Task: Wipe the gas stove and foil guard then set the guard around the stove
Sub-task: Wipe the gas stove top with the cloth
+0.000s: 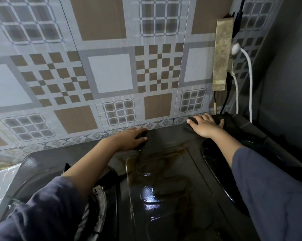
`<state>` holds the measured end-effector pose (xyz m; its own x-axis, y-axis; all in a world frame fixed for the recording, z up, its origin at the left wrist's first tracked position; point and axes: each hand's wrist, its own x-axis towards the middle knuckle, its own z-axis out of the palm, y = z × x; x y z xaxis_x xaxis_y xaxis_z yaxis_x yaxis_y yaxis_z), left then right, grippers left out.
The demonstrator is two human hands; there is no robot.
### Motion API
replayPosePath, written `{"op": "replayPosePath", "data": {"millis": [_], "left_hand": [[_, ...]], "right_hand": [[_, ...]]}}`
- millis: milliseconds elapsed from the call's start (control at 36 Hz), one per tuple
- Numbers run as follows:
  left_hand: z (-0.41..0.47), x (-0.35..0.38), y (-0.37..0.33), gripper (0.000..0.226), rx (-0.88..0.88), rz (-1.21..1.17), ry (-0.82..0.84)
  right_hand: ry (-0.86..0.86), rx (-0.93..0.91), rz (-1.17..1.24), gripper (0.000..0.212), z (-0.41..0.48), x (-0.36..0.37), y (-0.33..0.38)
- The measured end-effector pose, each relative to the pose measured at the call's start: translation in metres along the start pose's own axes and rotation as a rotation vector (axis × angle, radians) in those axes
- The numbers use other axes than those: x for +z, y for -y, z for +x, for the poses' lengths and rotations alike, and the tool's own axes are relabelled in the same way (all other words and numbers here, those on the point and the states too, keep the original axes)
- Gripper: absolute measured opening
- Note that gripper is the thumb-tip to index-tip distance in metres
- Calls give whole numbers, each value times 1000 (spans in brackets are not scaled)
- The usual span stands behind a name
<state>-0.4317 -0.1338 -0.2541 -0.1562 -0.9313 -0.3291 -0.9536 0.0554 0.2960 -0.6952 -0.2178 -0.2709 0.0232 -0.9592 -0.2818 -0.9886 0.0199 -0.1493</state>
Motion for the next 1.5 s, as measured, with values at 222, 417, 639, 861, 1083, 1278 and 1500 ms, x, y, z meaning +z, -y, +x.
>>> {"op": "replayPosePath", "data": {"millis": [222,417,639,861,1083,1278,1500], "left_hand": [[-16,-3,14,55,-12,35,-1],[-23,-2,28,56,6,43,-9],[-31,-2,48,57,13,31,-21],[-42,-4,58,56,18,22,-23],[-44,3,58,56,17,43,-88],[-46,5,57,56,22,34,-107],[-47,5,65,57,33,16,-98]], "right_hand": [[14,17,26,63,-10,4,11],[61,-7,5,62,-22,4,23],[104,-43,-30,64,-40,12,48],[139,-138,-33,65,-67,27,83],[-132,-90,129,66,-75,29,76],[-275,162,115,75,-73,43,82],[-251,261,110,75,-80,51,97]]}}
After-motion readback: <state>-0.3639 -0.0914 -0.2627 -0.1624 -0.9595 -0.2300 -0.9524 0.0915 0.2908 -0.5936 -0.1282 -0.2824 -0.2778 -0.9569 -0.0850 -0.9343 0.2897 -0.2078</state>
